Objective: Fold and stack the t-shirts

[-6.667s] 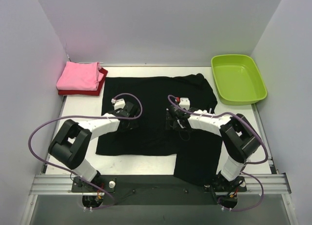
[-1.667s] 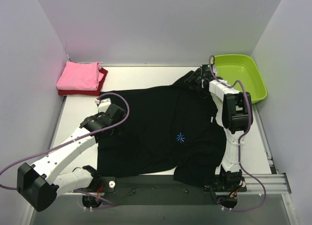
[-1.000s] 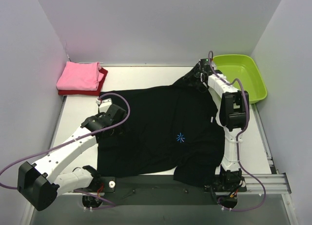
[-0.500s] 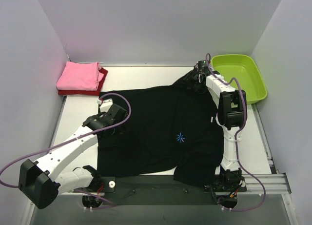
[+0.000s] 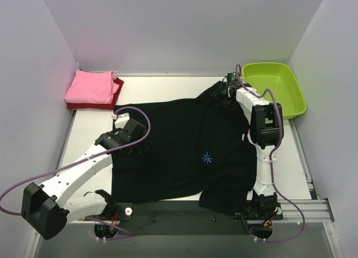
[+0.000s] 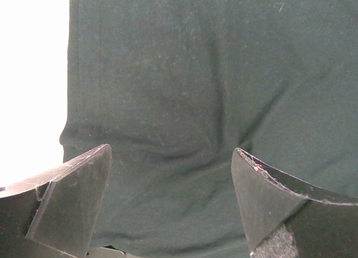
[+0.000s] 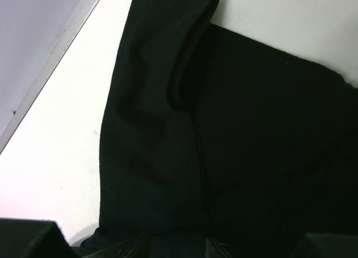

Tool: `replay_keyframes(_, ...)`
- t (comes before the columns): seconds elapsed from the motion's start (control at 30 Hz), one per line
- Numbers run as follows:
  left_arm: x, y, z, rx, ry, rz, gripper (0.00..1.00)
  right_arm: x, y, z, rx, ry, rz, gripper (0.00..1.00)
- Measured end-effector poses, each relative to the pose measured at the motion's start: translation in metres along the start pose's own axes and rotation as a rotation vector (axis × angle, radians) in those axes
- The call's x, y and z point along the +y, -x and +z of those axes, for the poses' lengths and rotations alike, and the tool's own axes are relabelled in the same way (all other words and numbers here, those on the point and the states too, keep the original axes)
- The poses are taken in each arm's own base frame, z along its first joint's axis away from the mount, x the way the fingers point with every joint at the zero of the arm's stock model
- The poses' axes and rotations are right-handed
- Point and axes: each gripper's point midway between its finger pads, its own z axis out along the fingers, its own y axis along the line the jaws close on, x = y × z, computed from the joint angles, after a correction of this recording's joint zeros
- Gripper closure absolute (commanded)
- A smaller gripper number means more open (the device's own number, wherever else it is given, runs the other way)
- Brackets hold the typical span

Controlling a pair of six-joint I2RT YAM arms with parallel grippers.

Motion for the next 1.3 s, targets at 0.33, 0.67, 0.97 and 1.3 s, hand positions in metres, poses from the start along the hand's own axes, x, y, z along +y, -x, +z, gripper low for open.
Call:
replay_keyframes(0.33,-0.001,0.0,0.0,-0.002,-0.003,-0.002,0.03,0.0,0.0,0.0,0.0,0.0,0.001,0.61)
replay_keyframes(0.67,-0.002,0.001,0.0,-0.003,-0.006,-0.004,0.03,-0.008,-0.003,0.002,0.009,-0.015,0.002,0.78)
replay_keyframes(0.97,-0.002,0.001,0.0,-0.002,-0.006,-0.003,0.03,-0.011,-0.002,0.002,0.011,-0.021,0.001,1.0)
replay_keyframes(1.3,-0.002,0.0,0.001,0.001,-0.003,-0.001,0.03,0.03,0.029,-0.017,-0.054,0.056,-0.033,1.0)
